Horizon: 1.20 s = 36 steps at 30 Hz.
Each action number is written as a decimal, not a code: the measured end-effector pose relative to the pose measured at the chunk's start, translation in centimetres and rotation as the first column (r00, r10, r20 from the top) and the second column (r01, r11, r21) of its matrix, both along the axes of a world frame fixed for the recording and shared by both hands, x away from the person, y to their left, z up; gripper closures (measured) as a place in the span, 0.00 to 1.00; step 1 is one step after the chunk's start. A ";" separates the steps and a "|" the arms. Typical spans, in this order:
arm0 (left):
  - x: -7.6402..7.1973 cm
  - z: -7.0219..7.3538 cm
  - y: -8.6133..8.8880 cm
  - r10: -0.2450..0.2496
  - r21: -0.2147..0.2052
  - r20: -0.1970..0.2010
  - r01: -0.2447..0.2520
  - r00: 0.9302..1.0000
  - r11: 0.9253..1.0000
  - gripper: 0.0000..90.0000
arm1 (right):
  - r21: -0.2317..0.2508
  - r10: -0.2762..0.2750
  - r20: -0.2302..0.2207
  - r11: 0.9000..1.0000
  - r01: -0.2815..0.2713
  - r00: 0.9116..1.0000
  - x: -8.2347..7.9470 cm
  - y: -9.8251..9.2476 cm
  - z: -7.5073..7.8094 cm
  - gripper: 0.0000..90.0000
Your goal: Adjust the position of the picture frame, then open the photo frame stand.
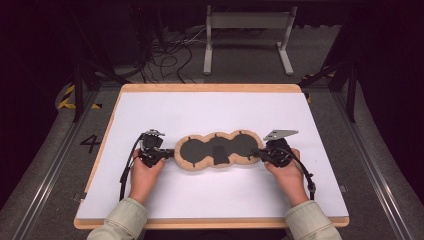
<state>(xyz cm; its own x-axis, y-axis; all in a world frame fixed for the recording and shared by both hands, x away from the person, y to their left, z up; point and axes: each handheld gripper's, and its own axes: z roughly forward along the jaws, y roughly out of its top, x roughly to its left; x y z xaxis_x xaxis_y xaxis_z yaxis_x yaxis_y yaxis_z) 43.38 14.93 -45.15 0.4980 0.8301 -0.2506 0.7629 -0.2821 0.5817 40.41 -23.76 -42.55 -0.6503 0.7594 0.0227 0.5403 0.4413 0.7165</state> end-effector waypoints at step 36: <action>-0.5 2.0 1.0 -0.139 0.014 0.089 0.138 0.986 0.990 0.70 | -0.004 0.203 -0.061 0.979 -0.204 0.977 -3.8 3.0 0.6 0.98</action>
